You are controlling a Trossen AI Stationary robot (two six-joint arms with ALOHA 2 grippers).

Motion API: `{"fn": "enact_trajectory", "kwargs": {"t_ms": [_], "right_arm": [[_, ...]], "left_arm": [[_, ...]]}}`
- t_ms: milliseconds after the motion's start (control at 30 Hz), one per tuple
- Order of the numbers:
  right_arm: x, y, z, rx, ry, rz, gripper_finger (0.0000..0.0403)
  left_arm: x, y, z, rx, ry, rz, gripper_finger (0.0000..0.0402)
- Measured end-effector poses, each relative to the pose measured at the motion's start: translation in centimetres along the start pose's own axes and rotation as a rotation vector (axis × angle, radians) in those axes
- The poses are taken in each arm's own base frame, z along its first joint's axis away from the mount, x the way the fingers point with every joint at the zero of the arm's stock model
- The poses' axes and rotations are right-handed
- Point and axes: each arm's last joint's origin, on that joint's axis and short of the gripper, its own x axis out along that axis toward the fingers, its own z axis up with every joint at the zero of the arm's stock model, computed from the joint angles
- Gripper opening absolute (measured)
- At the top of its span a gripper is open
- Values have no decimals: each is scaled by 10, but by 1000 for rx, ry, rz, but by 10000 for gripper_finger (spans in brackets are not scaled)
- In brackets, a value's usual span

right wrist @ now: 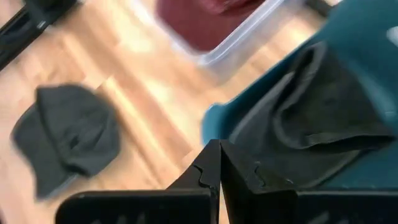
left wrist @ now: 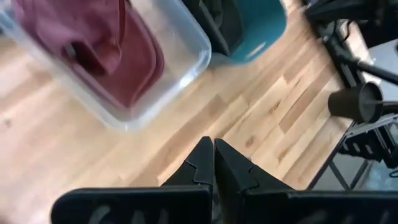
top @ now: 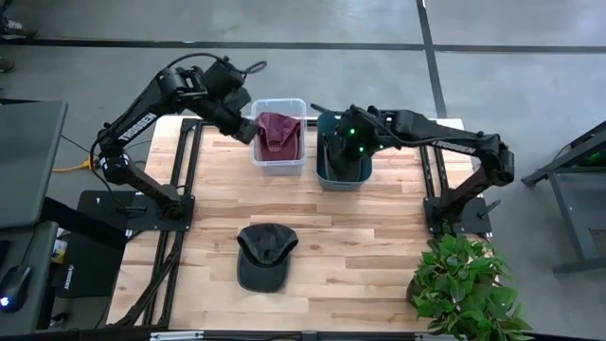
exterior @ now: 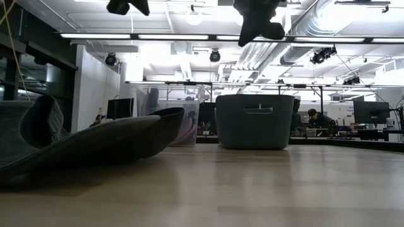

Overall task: Pick & Place hat
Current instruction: Put the black cap into the green bin

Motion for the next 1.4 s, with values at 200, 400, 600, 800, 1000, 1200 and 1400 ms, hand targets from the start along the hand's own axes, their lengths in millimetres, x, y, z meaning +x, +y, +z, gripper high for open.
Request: {"fn": "enact_trajectory", "kwargs": {"t_ms": [200, 400, 600, 800, 1000, 1200, 1400], "right_arm": [[40, 8, -29, -35, 84, 156, 0], [63, 22, -73, -12, 57, 326, 0], [59, 23, -114, 80, 38, 393, 0], [55, 20, -144, 141, 16, 417, 0], [65, 15, -158, 168, 20, 445, 0], [67, 15, -162, 175, 11, 445, 0], [66, 18, -165, 138, 8, 447, 0]], "left_arm": [[16, -7, -24, -62, 108, 13, 0], [38, -18, -61, -136, 150, -28, 0], [59, -19, -113, -307, 194, -87, 0], [84, -20, -151, -511, 226, -79, 0], [114, -21, -178, -589, 309, -17, 0], [127, -18, -182, -632, 326, 26, 6], [129, -14, -176, -703, 278, 48, 66]]}}
